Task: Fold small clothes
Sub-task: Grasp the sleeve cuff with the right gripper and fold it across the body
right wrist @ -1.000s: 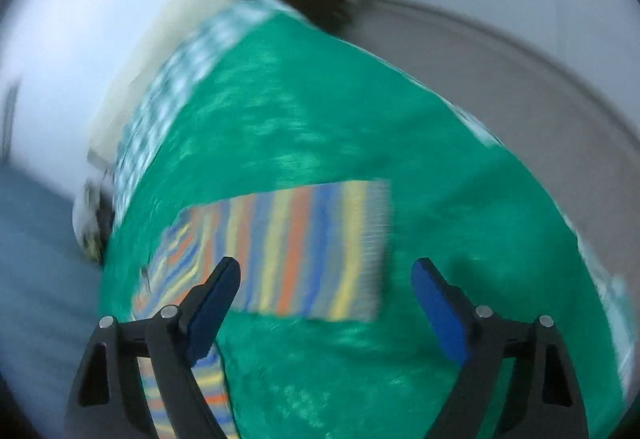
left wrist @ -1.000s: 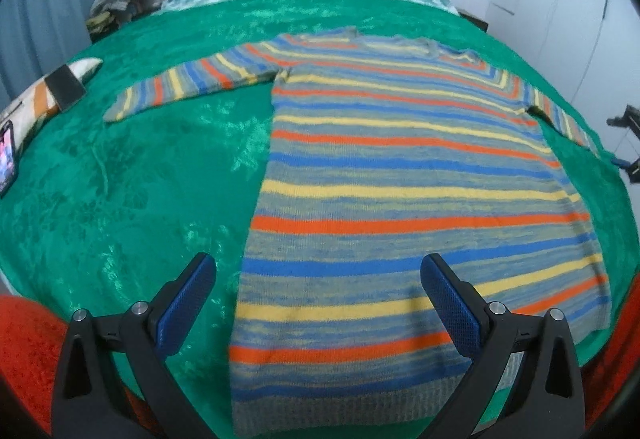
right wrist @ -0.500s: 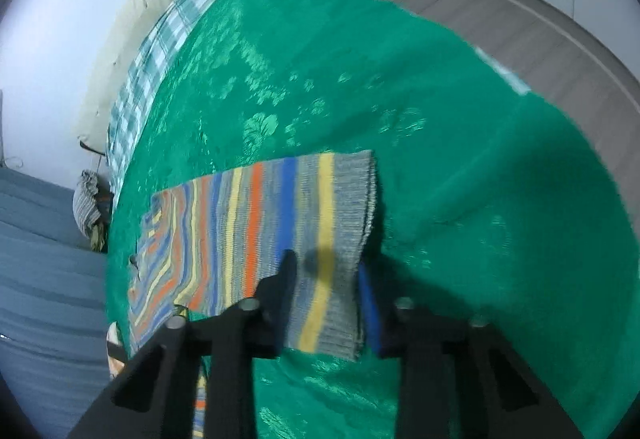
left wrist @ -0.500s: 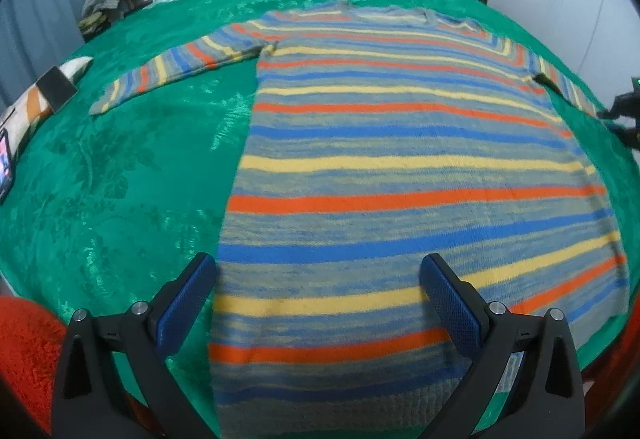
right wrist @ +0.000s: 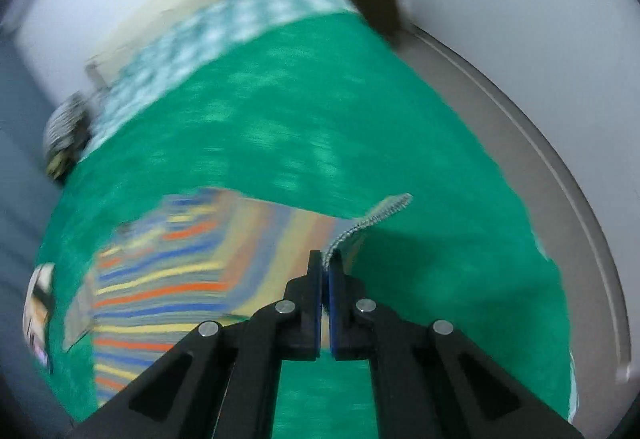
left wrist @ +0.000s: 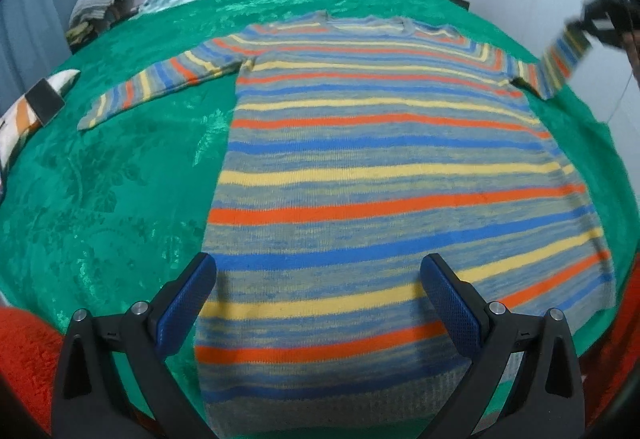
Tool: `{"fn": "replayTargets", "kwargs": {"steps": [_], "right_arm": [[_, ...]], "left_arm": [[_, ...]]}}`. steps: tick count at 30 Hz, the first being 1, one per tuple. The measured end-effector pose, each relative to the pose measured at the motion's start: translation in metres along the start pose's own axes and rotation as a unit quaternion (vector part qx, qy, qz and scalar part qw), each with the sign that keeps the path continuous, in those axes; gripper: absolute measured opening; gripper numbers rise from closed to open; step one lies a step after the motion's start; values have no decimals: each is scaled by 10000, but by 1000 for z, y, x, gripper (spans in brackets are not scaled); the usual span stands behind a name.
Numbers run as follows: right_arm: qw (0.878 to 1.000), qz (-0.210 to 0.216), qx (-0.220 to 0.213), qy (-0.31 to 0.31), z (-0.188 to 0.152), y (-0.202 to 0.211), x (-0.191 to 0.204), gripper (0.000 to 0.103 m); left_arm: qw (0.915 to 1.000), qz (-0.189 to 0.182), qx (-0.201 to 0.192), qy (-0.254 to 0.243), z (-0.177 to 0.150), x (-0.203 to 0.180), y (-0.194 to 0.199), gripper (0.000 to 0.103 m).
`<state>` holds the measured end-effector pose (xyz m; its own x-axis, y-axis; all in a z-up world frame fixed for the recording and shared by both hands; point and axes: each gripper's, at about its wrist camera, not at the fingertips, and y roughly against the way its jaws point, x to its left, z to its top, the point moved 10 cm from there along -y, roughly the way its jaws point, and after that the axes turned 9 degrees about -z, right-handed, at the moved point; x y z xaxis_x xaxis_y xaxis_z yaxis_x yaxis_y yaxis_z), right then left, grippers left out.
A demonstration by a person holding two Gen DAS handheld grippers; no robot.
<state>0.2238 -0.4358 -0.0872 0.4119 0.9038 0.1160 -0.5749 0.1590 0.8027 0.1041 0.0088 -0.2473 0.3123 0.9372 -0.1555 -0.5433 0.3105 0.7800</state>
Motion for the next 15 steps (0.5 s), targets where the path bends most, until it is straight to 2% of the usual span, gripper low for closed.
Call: {"fn": "replayTargets", "kwargs": {"steps": [5,9,11,12,13,15], "right_arm": [[9959,751,82,502,0,5,124,2],[9907,1076,273,792,-11,-26,206,2],[9851,1455,532,752,-33,-42,233,3],[9784,1797,793,638,-46,-57,250,4],[9720,2046,1047,497,-58,-69,262,11],[9556,2537,1500,26,-75,-86,273,39]], "left_arm": [[9993,-203,-130,285,8,8,9,102],[9988,-215,-235,380,11,15,17,102],[9987,-179,-243,416,12,18,18,102],[9986,-159,-230,458,12,20,17,102],[9984,-154,-215,499,11,22,17,102],[9977,-167,-190,623,10,26,16,102]]}}
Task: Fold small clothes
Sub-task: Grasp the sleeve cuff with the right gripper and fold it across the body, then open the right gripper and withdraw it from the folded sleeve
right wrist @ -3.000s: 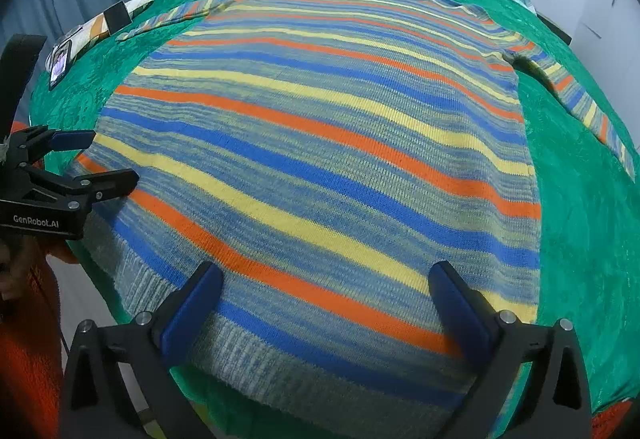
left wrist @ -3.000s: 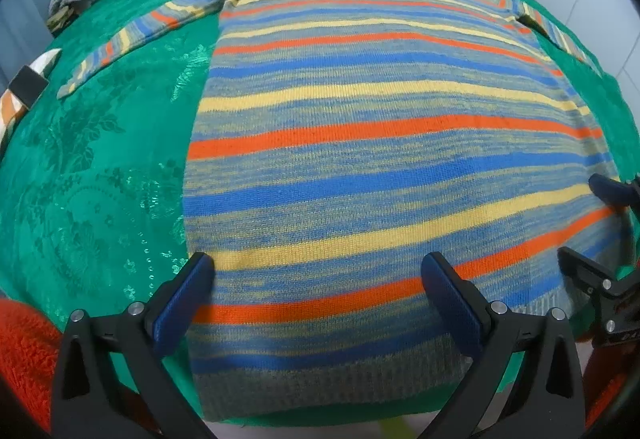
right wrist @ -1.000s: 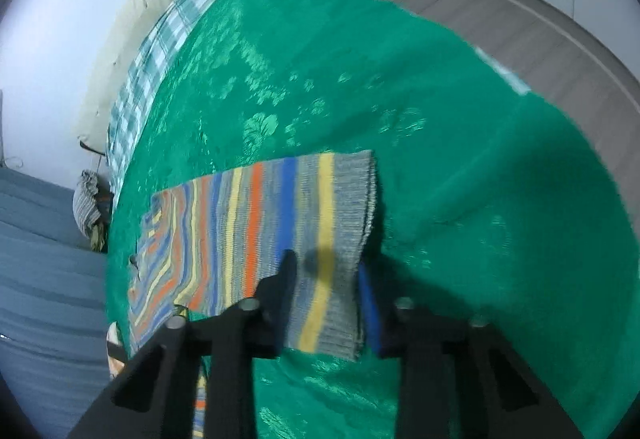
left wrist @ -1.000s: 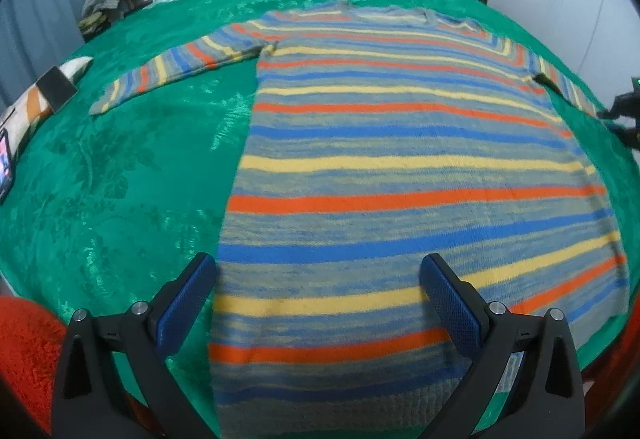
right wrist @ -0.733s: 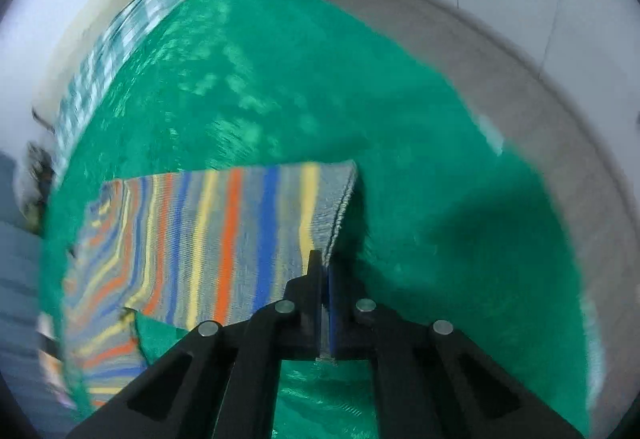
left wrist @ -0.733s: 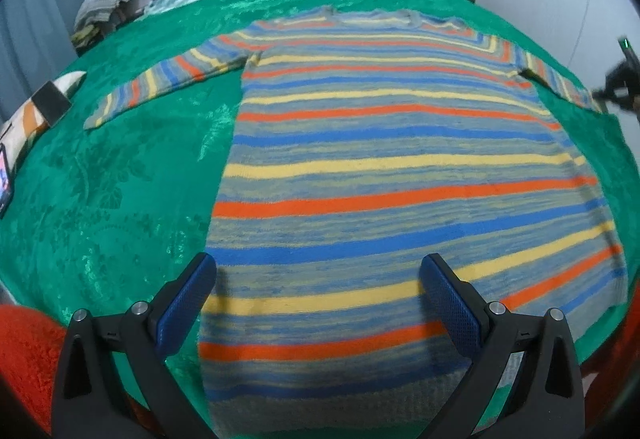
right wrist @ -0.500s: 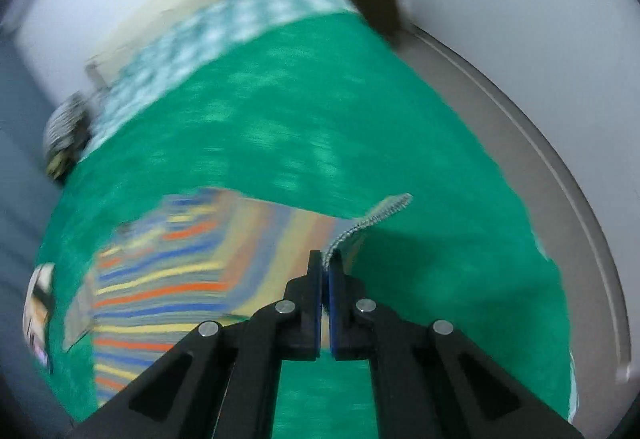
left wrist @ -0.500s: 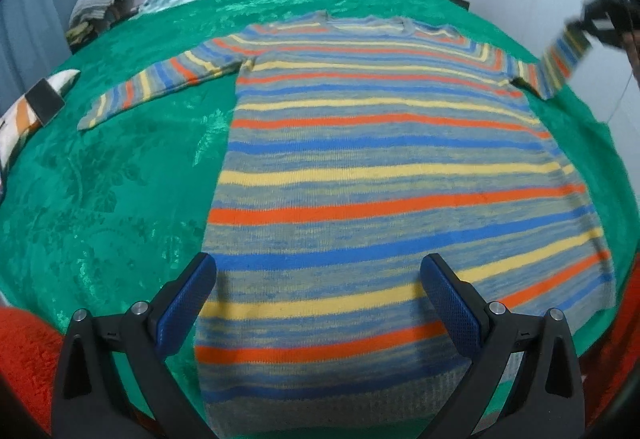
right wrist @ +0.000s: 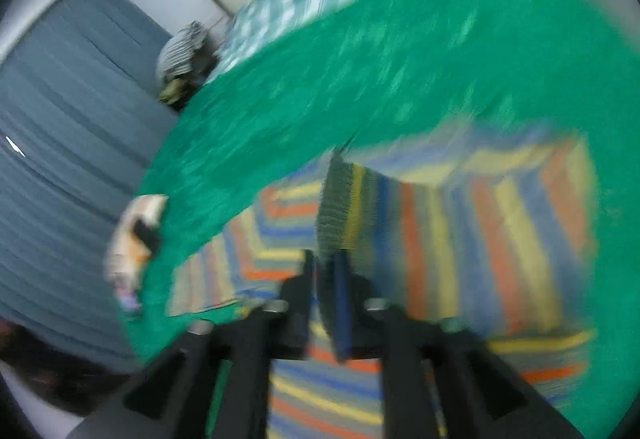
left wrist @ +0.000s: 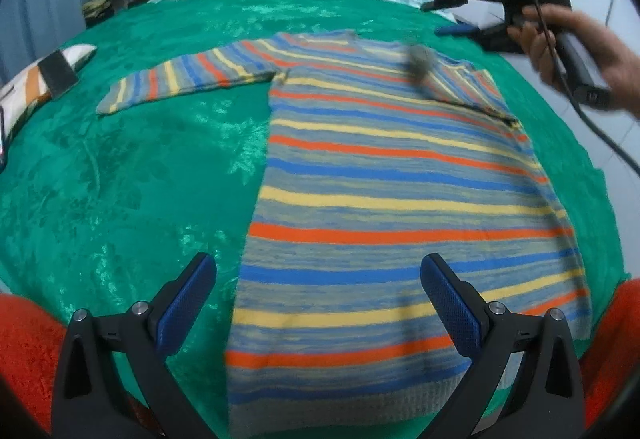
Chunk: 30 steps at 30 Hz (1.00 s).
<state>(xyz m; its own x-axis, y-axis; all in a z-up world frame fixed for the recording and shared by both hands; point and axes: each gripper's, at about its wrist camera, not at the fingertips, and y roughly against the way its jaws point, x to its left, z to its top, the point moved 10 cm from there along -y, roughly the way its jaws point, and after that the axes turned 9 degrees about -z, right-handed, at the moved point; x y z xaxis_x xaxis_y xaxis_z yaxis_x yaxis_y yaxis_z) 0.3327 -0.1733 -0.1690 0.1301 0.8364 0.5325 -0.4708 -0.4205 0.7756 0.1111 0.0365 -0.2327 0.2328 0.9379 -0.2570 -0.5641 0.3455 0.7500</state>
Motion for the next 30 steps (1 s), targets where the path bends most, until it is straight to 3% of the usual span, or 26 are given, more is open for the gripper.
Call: {"fn": "replayTargets", "kwargs": {"steps": [2,5,9,13,14,15,17,20,25,28,30], "right_arm": [[9985,477,-146,-216,-5,0,-3,47],[9981,519,-290,-178,-6,13,-24,48],[9991,-63,-259,-335,-8,30,-84,48],[9888,-1311,170,-688,-33,28,-178,48],[9884,-1342,89,-713,-37,34,-188,41],[9880,-1385,-105,-671,-37,44,-193,42],[9884,-1374,-479,-432,-40,65,-187,44],[9924,-1115,-482,188,-65,87,-153,44],[9930,-711,3,939,-149,88,-112,44],[9900,-830,318,1096,-201,85,-118,44],[9844,-1241,591,1095,-236,84,-137,44]], "left_arm": [[10000,-30,-2,69,1,2,0,102],[9998,-117,25,160,1,4,-1,102],[9996,-193,142,179,0,-1,-9,102],[9998,-108,169,-31,-5,-9,-9,102],[9998,-99,148,-68,-5,-10,-8,102],[9998,-108,122,-97,-5,-11,-6,102],[9998,-131,94,-130,-5,-12,-4,102],[9997,-131,103,-168,-4,-14,-7,102],[9990,-144,189,-377,-9,-25,-13,102],[9949,-152,635,-770,-27,-35,-24,102],[9885,93,1030,-1099,-45,-37,-32,102]]}}
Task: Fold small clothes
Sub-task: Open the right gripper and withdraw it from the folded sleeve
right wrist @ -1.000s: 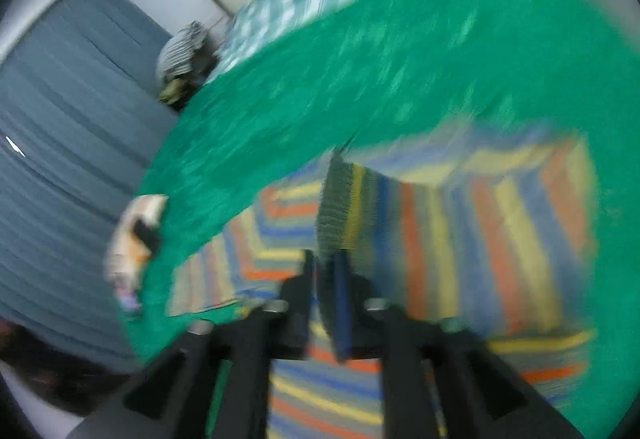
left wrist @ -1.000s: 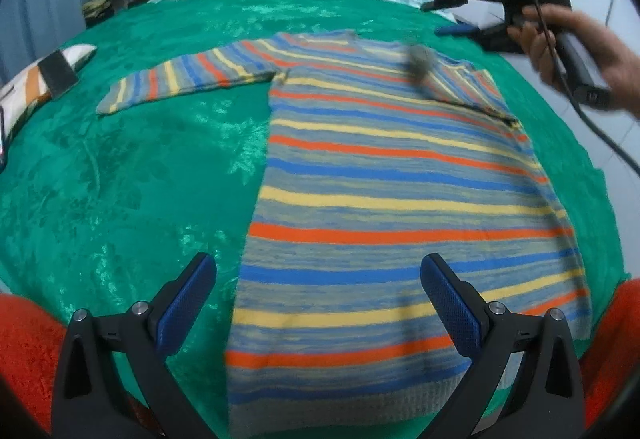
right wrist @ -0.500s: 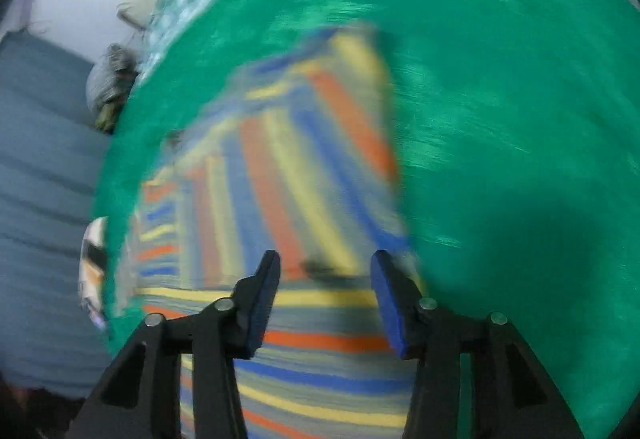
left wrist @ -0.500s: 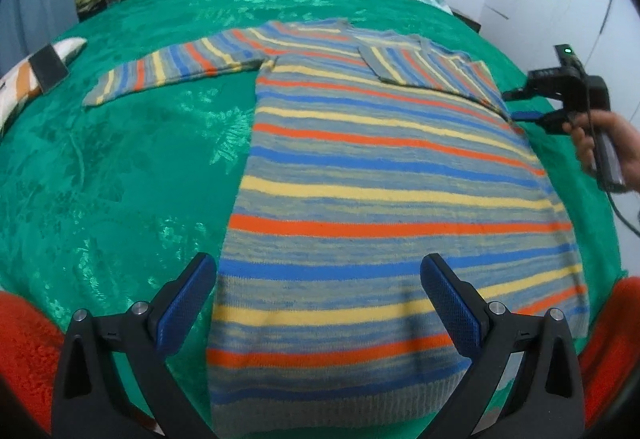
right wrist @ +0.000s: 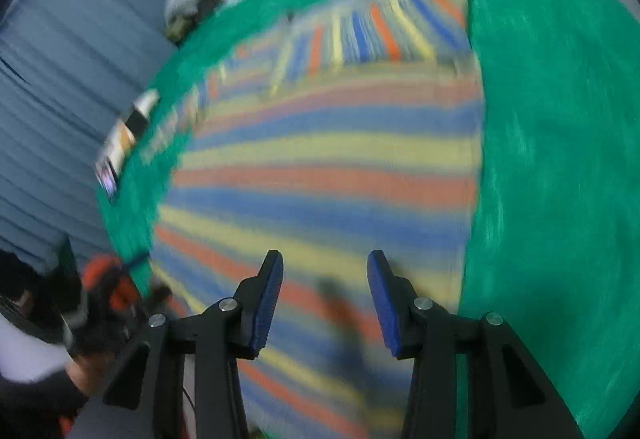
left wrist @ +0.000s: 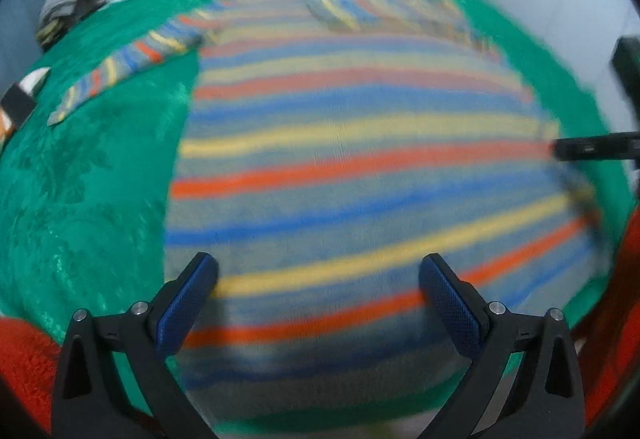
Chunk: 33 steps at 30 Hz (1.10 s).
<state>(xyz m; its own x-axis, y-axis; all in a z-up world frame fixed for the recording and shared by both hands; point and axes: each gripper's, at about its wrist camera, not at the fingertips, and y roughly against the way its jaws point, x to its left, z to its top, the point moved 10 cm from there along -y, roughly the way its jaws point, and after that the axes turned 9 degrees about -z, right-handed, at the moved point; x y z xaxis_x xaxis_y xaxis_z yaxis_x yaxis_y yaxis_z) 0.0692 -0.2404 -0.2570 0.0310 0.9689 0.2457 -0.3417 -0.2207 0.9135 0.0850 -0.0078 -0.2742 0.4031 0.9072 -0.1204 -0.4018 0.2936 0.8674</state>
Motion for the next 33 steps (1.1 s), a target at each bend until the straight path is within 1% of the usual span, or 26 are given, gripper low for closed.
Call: {"fn": "replayTargets", "kwargs": {"steps": [1,2,3,5,7,9,10,11,12,13,15,17,20,25,27,30,33], "right_arm": [[9999,-112,36,-13,-16,0,-5,44],[9999,-100,-81,-29,-23,5,-6,44],[9996,-151,-214,-68,-28,11,-10,44],[9981,-334,-483,-181,-30,21,-12,44],[9961,-319,-769,-285,-25,34,-8,44],[9934,-237,-1086,-285,-23,49,4,46],[9914,-178,-1268,-258,-20,52,14,49],[9904,-126,-1358,-237,-20,53,21,53],[9901,-104,-1387,-205,-19,48,27,54],[9910,-145,-1320,-150,-21,42,28,54],[9953,-333,-913,37,-30,16,33,54],[9960,-434,-748,222,-39,6,32,54],[9944,-556,-782,437,-43,6,35,56],[9928,-600,-908,498,-42,10,37,56],[9918,-602,-980,558,-42,14,37,56],[9917,-629,-936,609,-41,9,41,56],[9907,-645,-995,667,-40,10,43,56]], "left_arm": [[9999,91,-1,-109,-2,-3,2,102],[9998,112,-49,-176,-2,-5,4,102],[9994,58,-175,-299,1,-12,11,102],[9982,0,-393,-443,5,-22,20,102],[9976,-1,-486,-495,8,-27,23,102],[9981,0,-381,-492,6,-29,16,102],[9984,21,-291,-480,3,-28,12,102],[9986,28,-220,-473,1,-27,8,102],[9988,20,-39,-480,-5,-26,1,102],[9988,7,88,-489,-10,-25,-3,102],[9988,-26,105,-487,-13,-25,-3,103],[9988,-29,138,-466,-13,-24,-1,103],[9991,-59,109,-411,-12,-23,2,102],[9984,-188,-298,-442,-4,-34,17,102],[9982,-244,-280,-463,-4,-36,15,102],[9982,-164,-189,-547,-6,-38,8,102],[9980,-207,-260,-535,-5,-39,11,102]]}}
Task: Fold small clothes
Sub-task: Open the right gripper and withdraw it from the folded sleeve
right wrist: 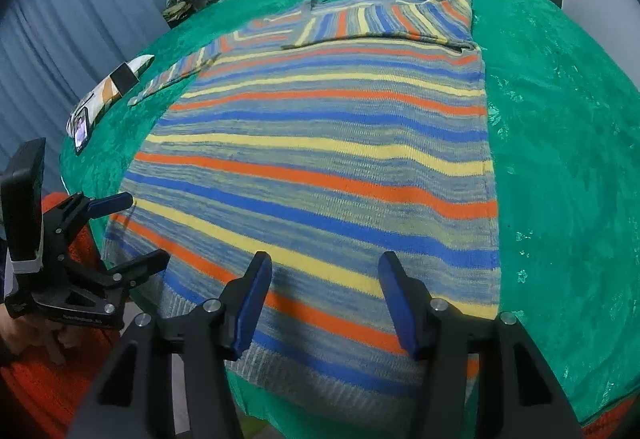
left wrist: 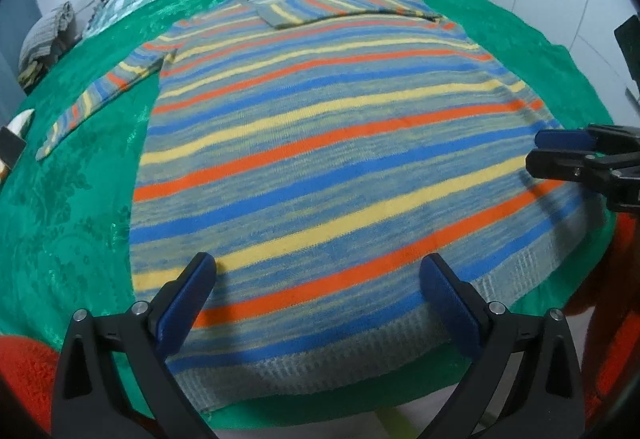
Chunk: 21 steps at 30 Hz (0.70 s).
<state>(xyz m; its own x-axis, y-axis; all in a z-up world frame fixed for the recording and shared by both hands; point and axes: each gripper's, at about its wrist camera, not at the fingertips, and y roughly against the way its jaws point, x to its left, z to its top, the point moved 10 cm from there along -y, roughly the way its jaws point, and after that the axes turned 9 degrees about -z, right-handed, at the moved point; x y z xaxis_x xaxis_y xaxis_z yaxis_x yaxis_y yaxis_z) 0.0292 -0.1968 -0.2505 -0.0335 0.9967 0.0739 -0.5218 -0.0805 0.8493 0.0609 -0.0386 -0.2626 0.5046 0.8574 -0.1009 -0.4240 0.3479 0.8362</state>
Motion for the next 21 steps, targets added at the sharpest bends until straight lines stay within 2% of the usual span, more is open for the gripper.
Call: {"fn": "replayTargets", "kwargs": {"steps": [13,15,21], "right_arm": [[9996,-61,-150,210,2,3,3,58],[9993,-124,-270,214,6,8,1,58],[9981,-288,-537,87,13,21,-6,58]], "left_arm": [[9985,-154,-424,303,24,20,15,102],[9981,-199,-520,254,39,29,17,102],[9944,85,-1000,328,107,80,15,102]]}}
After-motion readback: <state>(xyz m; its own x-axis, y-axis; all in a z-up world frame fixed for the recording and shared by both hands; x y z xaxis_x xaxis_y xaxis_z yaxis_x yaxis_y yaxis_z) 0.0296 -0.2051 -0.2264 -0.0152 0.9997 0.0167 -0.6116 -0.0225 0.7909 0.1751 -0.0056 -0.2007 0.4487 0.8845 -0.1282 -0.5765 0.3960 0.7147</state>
